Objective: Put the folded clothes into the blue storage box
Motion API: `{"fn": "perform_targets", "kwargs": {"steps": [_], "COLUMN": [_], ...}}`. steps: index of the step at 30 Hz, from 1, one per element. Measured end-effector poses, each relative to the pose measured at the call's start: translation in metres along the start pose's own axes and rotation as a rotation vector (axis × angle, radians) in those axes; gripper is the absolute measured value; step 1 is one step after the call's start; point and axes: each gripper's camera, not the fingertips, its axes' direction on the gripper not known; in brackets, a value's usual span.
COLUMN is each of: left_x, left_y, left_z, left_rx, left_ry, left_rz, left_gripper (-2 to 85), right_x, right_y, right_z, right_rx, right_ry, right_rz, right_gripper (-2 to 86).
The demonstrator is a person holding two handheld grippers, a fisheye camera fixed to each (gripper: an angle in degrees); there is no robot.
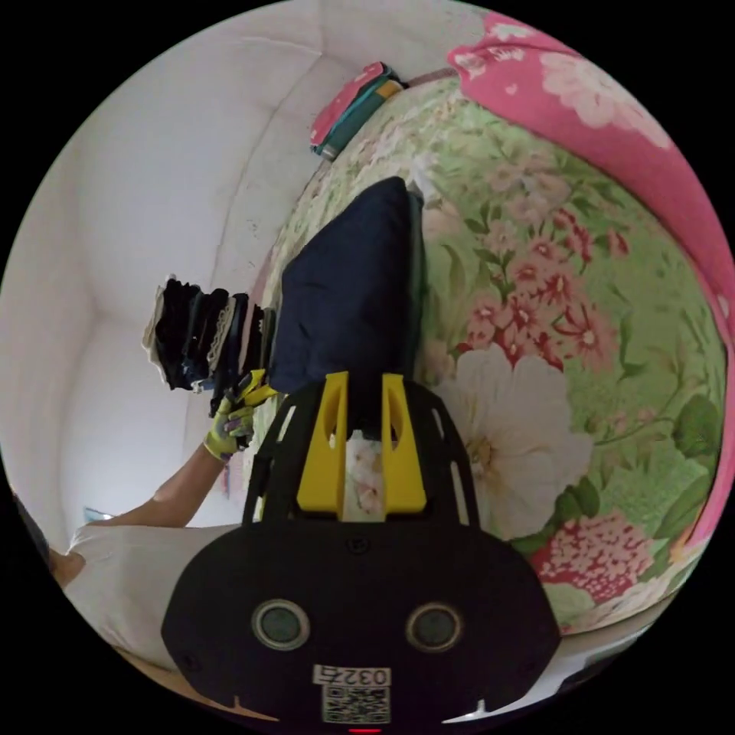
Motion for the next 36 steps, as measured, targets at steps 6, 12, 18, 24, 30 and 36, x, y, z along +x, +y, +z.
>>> {"fn": "perform_targets", "kwargs": {"steps": [6, 12, 18, 24, 30, 36], "left_x": [0.012, 0.038, 0.129, 0.181, 0.08, -0.018], "left_y": [-0.015, -0.026, -0.046, 0.005, 0.163, 0.236], "left_z": [0.021, 0.01, -0.009, -0.067, -0.087, -0.069], "left_rx": [-0.047, -0.082, -0.1, -0.011, -0.102, -0.117], "left_ry": [-0.095, -0.03, -0.112, -0.089, 0.0, 0.066], "left_rz": [-0.046, -0.092, 0.098, 0.333, 0.269, 0.066], "left_gripper": [7.5, 2.7, 1.3, 0.8, 0.3, 0.6], "right_x": [-0.027, -0.075, -0.151, -0.185, -0.114, -0.04], "right_y": [-0.013, -0.025, -0.041, 0.021, 0.165, 0.244], "right_z": [0.01, 0.0, -0.05, -0.093, -0.049, 0.001], "right_rx": [-0.028, -0.045, 0.091, 0.202, 0.079, 0.025], "right_ry": [-0.005, -0.001, -0.026, -0.187, -0.32, -0.33], "right_rz": [-0.01, -0.054, -0.126, -0.215, -0.078, 0.205], "right_gripper": [8.1, 5.4, 5.0, 4.9, 4.7, 5.4]}}
